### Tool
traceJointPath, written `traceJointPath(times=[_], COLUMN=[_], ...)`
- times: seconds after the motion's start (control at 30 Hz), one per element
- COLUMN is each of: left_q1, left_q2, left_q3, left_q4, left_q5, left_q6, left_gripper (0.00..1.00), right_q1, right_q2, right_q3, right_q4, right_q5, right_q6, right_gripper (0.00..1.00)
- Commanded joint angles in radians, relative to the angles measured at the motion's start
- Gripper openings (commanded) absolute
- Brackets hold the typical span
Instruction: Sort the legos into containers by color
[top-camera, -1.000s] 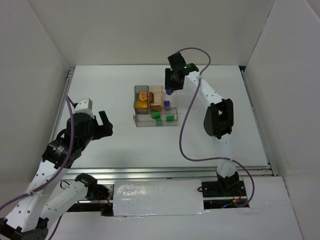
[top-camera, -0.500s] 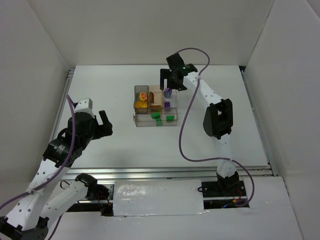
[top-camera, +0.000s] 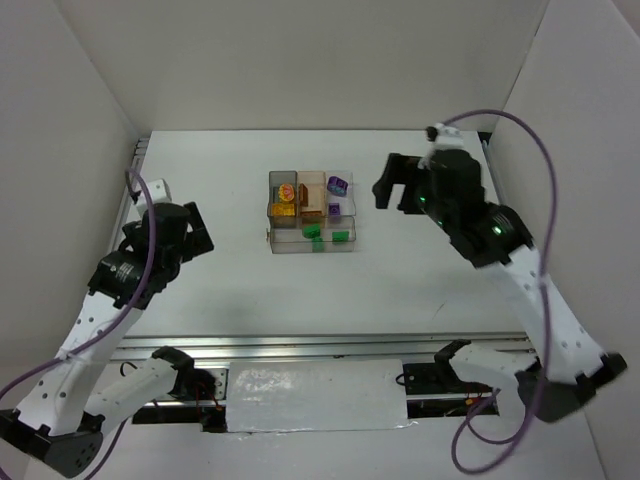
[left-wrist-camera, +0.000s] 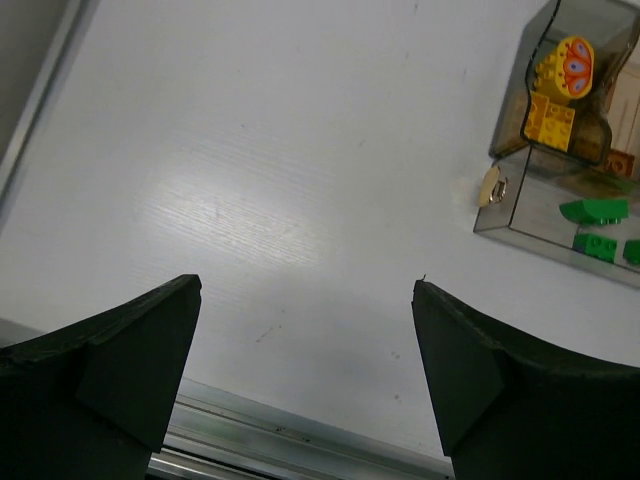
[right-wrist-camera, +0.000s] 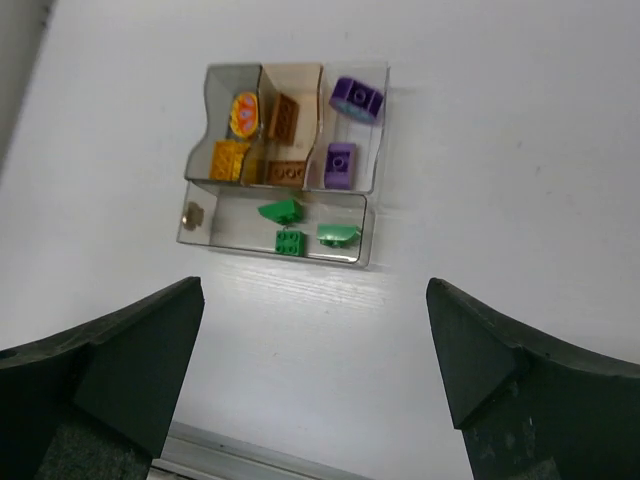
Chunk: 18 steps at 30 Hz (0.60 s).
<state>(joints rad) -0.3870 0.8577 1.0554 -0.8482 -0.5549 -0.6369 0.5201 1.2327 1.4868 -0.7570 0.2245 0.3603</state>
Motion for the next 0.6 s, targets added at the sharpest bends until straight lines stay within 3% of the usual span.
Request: traceJointPath(times=[0.0,0.1,0.27,0.57], left_q1=[0.016,0.025,0.025,0.025], left_q2=[0.023,0.046,-0.009,-0.253], left_q3=[0.130,0.256,0.324,0.342], left_q4=[-0.044,-0.074,-0.084,-0.150], left_q5=[-0.137,-0.163,-0.198,-0.198], left_q6=[-0.033,-0.037,0.002,0.065], left_gripper=[1.00,1.00,1.00,0.99], right_q1=[0.008,0.008,0.008,0.008], right_q2=[-0.206,-0.376,-0.602,-0.785], right_q3=[-0.082,-0.128,-0.112,-0.022], right_q4=[0.004,-0.051,-0.145,-0.329], right_q5=[0.073,0.088,0.084,0.111], right_q6=[0.051,0.077,0.072,0.026], right_gripper=[1.00,1.00,1.00,1.00])
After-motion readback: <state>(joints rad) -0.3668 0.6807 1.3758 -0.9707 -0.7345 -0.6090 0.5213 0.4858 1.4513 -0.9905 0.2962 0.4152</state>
